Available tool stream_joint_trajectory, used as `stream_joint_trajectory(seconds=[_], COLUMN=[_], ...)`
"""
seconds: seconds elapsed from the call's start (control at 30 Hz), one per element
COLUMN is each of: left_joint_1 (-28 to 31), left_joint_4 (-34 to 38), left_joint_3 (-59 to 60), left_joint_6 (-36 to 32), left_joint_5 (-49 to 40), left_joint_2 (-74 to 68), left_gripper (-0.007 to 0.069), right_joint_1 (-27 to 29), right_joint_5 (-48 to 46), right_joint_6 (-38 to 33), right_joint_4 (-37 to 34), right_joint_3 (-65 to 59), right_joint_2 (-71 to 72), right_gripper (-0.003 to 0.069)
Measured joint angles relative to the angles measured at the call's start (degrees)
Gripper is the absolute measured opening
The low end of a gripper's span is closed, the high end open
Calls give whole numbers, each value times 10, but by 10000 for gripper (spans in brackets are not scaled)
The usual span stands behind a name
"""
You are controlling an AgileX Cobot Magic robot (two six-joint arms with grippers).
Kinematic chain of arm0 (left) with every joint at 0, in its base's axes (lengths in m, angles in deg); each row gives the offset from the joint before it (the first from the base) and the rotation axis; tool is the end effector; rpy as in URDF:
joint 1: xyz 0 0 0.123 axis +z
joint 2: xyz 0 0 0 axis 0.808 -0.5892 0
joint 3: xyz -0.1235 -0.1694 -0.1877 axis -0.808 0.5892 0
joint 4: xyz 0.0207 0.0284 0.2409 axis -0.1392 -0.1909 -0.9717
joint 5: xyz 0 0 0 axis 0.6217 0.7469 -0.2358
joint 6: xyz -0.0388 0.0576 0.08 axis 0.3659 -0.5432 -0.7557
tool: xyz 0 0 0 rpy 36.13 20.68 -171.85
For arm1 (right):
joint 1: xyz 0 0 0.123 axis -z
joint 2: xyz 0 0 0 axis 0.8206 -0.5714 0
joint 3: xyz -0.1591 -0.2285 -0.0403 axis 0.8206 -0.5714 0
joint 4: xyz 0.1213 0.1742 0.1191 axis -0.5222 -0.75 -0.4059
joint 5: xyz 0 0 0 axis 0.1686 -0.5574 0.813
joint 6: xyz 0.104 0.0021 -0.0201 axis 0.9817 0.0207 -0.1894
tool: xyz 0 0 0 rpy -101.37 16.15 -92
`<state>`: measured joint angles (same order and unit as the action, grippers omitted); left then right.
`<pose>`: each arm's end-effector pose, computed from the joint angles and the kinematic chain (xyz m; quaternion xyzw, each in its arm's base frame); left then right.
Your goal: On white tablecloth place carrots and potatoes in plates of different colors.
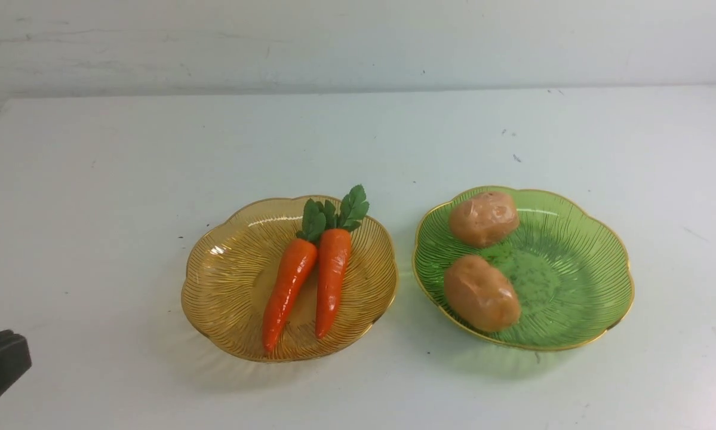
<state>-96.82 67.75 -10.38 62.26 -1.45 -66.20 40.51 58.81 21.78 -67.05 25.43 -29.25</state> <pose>0.0598 -0.0261 0.3140 0.1598 0.7885 -0.1948 0.5610 0.0570 0.0155 0.3573 -0.0353 0.6024 0.1606 0.7811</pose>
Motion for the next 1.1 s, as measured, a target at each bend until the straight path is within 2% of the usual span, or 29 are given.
stream_joint_trajectory(seconds=[0.2,0.77,0.97,1.1], left_joint_1=[0,0,3,71], left_joint_4=[-28,-33,-36,27], left_joint_3=[14,14,41,90], left_joint_6=[5,6,3,-76], left_joint_5=[16,17,50,95], left_joint_2=[22,23,31,69], left_gripper=[-3,-3,-3,-3], right_joint_1=[0,0,0,0], right_joint_5=[0,0,0,0], right_joint_6=[0,0,0,0], right_joint_4=[0,0,0,0], right_joint_3=[0,0,0,0], right_joint_2=[0,0,0,0], right_gripper=[-16,-16,-16,-16])
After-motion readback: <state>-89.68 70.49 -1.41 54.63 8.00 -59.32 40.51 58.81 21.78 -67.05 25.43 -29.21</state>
